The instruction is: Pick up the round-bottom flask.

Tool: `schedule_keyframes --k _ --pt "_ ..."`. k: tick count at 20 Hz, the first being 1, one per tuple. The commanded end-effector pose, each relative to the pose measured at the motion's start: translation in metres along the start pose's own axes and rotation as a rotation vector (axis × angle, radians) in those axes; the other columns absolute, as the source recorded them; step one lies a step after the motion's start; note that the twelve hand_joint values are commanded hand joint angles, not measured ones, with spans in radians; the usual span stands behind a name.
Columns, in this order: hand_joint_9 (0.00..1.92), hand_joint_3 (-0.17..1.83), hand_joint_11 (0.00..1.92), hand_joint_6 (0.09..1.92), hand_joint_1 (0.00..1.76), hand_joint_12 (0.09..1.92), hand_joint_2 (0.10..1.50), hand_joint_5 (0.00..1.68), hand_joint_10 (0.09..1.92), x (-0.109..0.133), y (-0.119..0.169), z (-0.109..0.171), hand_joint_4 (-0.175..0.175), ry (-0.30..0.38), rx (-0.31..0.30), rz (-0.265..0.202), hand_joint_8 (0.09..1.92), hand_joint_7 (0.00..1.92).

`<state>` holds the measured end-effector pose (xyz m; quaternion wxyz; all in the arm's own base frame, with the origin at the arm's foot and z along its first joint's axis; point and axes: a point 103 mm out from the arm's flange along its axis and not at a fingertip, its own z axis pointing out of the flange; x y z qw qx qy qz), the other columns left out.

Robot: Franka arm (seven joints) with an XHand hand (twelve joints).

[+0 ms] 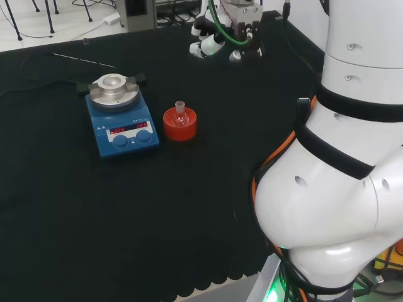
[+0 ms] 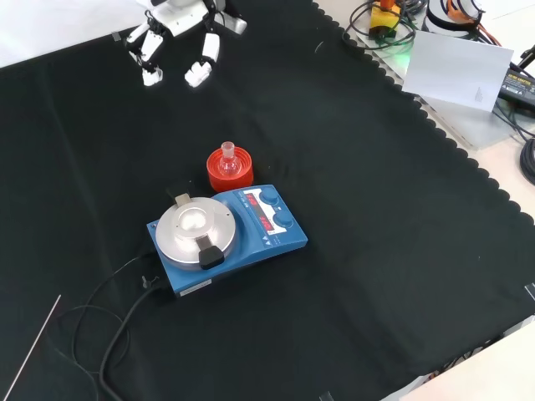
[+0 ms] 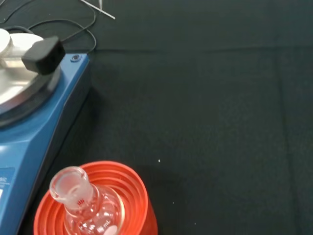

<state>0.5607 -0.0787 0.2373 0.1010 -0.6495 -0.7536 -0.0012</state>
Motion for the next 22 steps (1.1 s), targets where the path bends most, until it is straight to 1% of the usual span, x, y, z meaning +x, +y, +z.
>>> schedule_keyframes --k 1,2,6,11,16,19,22 --pt "0.68 0.54 0.13 0.81 0.76 1.48 0.82 0.44 0.86 -0.016 0.004 0.024 -0.091 0.121 -0.01 -0.03 0.75 0.6" --pt "0.68 0.54 0.12 0.81 0.77 1.48 0.82 0.45 0.86 -0.017 0.003 0.028 -0.092 0.141 -0.016 -0.039 0.75 0.6" --pt "0.68 0.55 0.11 0.82 0.78 1.49 0.82 0.46 0.86 -0.018 0.003 0.041 -0.094 0.177 -0.024 -0.066 0.75 0.6" --pt "0.68 0.55 0.1 0.83 0.79 1.49 0.83 0.47 0.86 -0.022 0.001 0.055 -0.097 0.216 -0.008 -0.067 0.75 0.6" --pt "0.68 0.55 0.1 0.84 0.8 1.49 0.83 0.49 0.87 -0.024 -0.003 0.066 -0.1 0.259 -0.004 -0.093 0.75 0.61" --pt "0.68 0.55 0.09 0.84 0.8 1.49 0.83 0.49 0.87 -0.025 -0.006 0.071 -0.101 0.274 -0.002 -0.118 0.76 0.61" --pt "0.69 0.55 0.09 0.85 0.8 1.49 0.83 0.5 0.87 -0.025 -0.01 0.076 -0.101 0.27 0.011 -0.143 0.76 0.61"
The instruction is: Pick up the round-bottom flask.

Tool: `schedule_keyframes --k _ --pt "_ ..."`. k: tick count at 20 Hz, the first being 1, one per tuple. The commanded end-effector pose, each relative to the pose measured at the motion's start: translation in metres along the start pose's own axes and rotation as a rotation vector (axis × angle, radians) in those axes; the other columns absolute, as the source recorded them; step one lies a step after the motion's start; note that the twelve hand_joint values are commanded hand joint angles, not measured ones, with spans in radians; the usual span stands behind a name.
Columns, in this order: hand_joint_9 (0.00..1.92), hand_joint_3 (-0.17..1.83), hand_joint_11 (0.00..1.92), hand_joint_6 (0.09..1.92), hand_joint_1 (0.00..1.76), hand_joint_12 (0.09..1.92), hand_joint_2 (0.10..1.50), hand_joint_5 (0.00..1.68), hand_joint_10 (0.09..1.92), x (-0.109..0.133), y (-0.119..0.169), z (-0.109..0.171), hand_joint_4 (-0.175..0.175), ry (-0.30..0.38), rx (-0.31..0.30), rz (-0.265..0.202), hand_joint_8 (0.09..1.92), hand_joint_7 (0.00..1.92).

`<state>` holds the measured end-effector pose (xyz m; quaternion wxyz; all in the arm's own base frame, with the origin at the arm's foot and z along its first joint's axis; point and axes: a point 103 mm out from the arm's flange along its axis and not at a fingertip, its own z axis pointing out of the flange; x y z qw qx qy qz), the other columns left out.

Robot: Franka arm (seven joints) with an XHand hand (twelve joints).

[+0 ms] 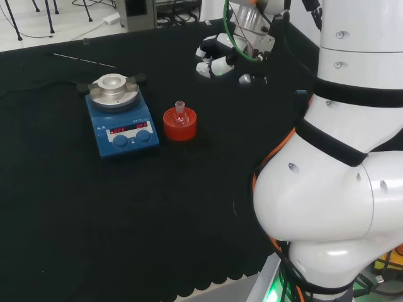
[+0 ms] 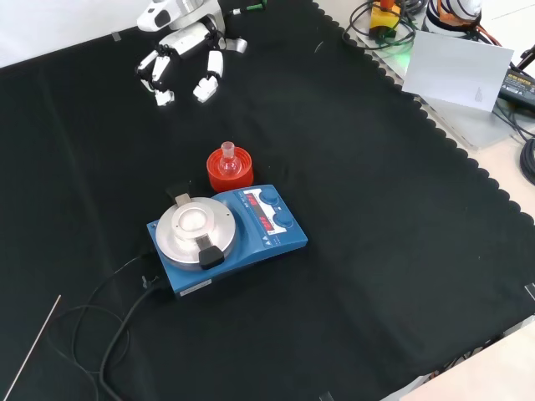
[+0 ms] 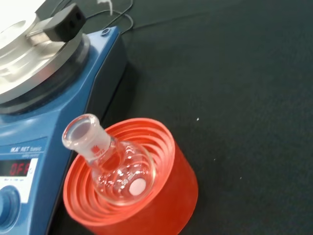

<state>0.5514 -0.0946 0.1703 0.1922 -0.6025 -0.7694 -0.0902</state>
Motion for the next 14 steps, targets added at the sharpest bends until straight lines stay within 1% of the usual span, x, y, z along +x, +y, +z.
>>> schedule_keyframes --k 1,7,9,14 --pt "0.69 0.55 0.09 0.85 0.8 1.49 0.83 0.5 0.87 -0.002 -0.009 0.013 -0.101 0.018 0.025 -0.035 0.76 0.61" --pt "0.69 0.55 0.09 0.85 0.82 1.49 0.82 0.5 0.87 -0.008 -0.02 0.032 -0.101 0.038 0.053 -0.048 0.76 0.61" --pt "0.69 0.55 0.09 0.85 0.82 1.49 0.81 0.5 0.87 -0.01 -0.023 0.039 -0.101 0.06 0.049 -0.051 0.76 0.61" --pt "0.69 0.54 0.1 0.85 0.84 1.49 0.77 0.5 0.87 -0.011 -0.025 0.049 -0.099 0.067 0.051 -0.059 0.76 0.62"
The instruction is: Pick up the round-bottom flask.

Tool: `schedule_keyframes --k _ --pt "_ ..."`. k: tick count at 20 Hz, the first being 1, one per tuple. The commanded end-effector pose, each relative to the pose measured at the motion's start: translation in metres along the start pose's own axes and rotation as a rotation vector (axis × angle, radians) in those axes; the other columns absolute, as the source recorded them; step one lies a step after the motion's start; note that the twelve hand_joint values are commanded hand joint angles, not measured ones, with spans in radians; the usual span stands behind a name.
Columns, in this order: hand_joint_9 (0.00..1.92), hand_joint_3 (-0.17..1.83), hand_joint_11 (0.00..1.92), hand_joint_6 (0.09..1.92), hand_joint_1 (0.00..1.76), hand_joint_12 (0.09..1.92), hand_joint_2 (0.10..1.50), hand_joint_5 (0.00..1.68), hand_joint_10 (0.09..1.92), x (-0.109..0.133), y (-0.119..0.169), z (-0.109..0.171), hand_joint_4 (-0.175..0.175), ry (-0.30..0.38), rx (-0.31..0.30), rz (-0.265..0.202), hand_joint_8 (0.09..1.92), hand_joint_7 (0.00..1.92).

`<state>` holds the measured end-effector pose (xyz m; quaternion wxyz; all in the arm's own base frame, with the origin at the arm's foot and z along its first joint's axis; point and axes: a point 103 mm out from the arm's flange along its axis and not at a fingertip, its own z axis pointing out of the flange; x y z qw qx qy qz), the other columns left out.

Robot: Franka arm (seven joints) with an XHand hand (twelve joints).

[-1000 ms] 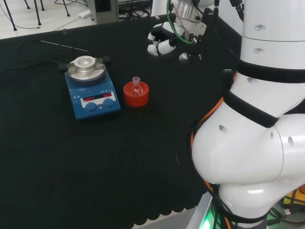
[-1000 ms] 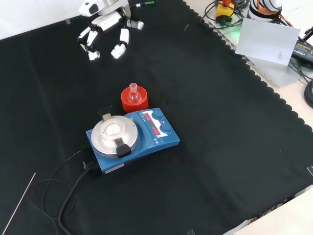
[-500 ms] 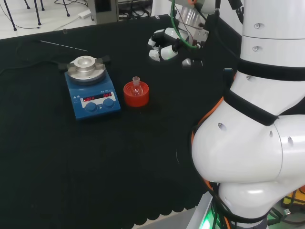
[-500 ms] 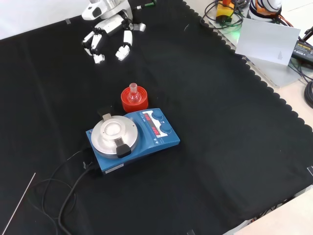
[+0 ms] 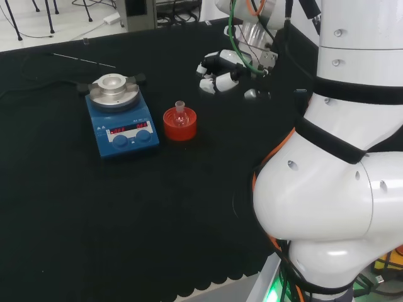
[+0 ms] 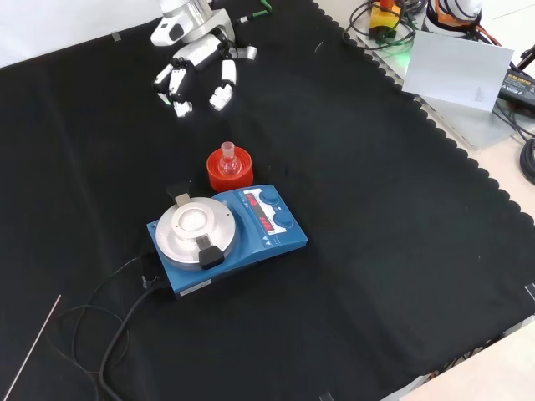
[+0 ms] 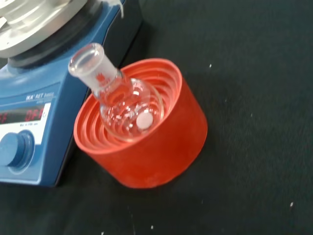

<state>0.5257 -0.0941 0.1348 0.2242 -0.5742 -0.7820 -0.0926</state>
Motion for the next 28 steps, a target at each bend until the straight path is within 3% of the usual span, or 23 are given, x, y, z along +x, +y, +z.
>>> schedule_keyframes --k 1,11,21,28 --pt "0.69 0.54 0.1 0.84 0.84 1.49 0.75 0.49 0.87 -0.002 -0.003 0.013 -0.098 0.012 0.006 -0.008 0.76 0.62" --pt "0.69 0.52 0.09 0.83 0.83 1.49 0.69 0.45 0.86 0.002 -0.008 0.026 -0.096 0.031 0.024 -0.032 0.76 0.62" --pt "0.69 0.53 0.09 0.83 0.83 1.49 0.69 0.45 0.86 0.008 -0.026 0.036 -0.096 -0.012 0.051 -0.06 0.76 0.62" --pt "0.67 0.52 0.07 0.82 0.81 1.49 0.68 0.4 0.86 0.01 -0.009 0.041 -0.094 0.009 0.054 -0.058 0.75 0.6"
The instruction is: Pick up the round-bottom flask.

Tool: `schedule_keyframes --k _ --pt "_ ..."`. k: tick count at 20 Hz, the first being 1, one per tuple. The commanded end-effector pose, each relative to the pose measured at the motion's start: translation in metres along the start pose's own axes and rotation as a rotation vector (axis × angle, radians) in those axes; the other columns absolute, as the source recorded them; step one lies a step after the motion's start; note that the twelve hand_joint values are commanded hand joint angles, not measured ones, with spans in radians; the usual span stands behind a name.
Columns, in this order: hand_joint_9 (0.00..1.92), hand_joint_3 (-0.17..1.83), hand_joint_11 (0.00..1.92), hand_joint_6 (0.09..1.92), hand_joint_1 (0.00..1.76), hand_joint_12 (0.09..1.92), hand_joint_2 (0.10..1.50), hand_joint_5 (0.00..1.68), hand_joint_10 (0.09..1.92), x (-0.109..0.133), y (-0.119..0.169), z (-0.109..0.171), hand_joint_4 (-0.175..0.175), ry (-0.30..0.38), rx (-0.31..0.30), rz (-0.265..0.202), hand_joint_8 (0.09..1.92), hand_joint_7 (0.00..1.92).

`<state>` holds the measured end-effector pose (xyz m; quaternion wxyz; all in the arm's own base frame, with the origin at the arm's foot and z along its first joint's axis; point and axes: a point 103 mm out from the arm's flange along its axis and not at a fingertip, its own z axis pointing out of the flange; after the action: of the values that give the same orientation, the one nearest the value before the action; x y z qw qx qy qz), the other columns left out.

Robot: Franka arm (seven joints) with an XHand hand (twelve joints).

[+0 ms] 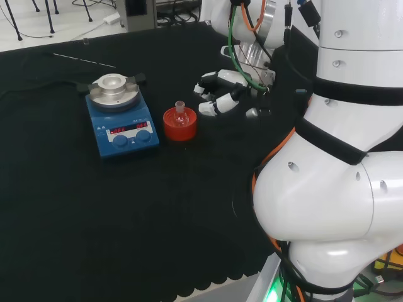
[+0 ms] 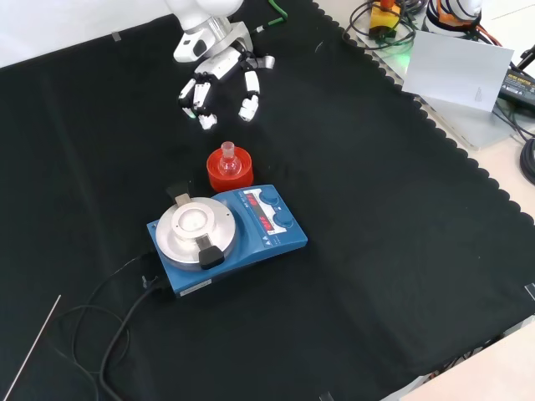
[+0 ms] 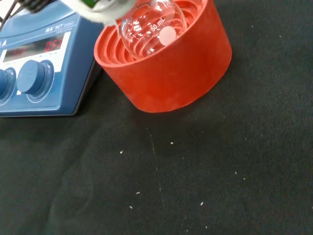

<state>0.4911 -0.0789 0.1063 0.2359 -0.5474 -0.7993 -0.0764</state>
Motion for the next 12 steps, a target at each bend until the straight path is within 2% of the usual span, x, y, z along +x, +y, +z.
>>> schedule_keyframes --k 1,7,12 --pt "0.67 0.52 0.07 0.81 0.8 1.49 0.68 0.4 0.86 0.002 0.019 0.0 -0.094 0.009 -0.001 -0.01 0.76 0.6" --pt "0.66 0.51 0.07 0.81 0.79 1.49 0.68 0.39 0.87 0.006 0.043 0.003 -0.094 0.023 0.014 -0.029 0.76 0.6" --pt "0.66 0.51 0.07 0.81 0.78 1.49 0.67 0.38 0.88 0.002 0.05 0.012 -0.095 0.039 0.04 -0.032 0.76 0.6"
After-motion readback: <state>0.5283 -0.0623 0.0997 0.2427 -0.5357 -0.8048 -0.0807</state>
